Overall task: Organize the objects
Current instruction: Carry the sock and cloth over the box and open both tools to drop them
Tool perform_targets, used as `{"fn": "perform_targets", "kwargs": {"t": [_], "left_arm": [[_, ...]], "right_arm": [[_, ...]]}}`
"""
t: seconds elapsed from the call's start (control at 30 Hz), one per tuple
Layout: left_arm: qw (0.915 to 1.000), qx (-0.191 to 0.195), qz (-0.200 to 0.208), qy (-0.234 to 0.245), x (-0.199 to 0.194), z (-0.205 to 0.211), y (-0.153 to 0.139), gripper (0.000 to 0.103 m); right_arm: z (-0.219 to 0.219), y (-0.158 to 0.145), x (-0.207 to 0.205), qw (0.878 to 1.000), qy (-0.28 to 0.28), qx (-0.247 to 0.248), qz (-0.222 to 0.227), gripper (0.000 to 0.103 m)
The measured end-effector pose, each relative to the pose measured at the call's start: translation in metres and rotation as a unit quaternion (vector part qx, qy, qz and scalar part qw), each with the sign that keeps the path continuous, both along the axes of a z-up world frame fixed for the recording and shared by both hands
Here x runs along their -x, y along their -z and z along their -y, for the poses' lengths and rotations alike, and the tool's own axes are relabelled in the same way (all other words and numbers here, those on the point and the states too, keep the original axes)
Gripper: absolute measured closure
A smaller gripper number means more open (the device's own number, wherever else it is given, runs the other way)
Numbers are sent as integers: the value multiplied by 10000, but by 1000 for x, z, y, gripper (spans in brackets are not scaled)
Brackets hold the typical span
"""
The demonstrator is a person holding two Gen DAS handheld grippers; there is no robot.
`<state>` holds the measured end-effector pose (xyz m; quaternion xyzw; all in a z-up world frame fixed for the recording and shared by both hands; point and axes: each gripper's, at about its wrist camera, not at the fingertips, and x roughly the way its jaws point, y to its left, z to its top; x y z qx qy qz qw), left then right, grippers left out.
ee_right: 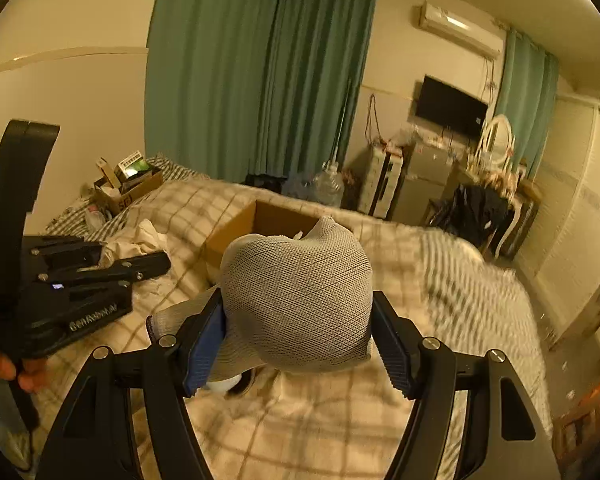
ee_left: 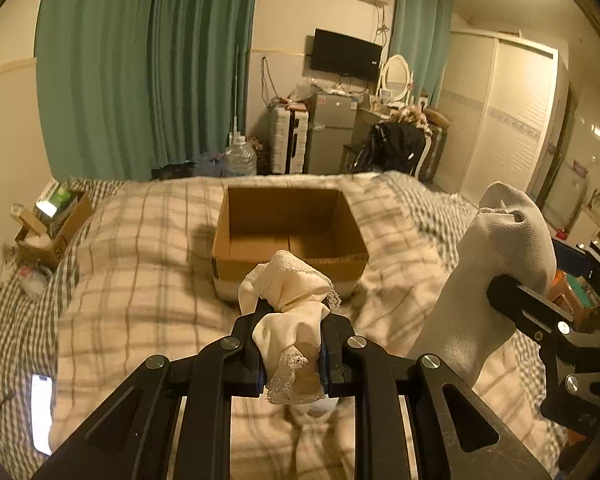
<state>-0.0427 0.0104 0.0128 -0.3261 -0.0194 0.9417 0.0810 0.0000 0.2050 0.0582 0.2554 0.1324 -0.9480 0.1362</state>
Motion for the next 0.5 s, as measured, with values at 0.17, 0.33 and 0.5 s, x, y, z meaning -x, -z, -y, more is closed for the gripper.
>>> {"fn": "perform_targets", "kwargs": {"t": [0.17,0.33,0.5], "left_arm": [[9997,79,-211,62,29,9,-34,84],[9988,303,-372,36,79,6,-53,84],[9991,365,-211,40,141,2,-39,84]], "right_arm": [[13,-31,26,9994,-295,-134,-95,34],[22,-50,74,9991,-357,-80,-191,34],[24,-38,160,9990,-336,159,231,34]]}}
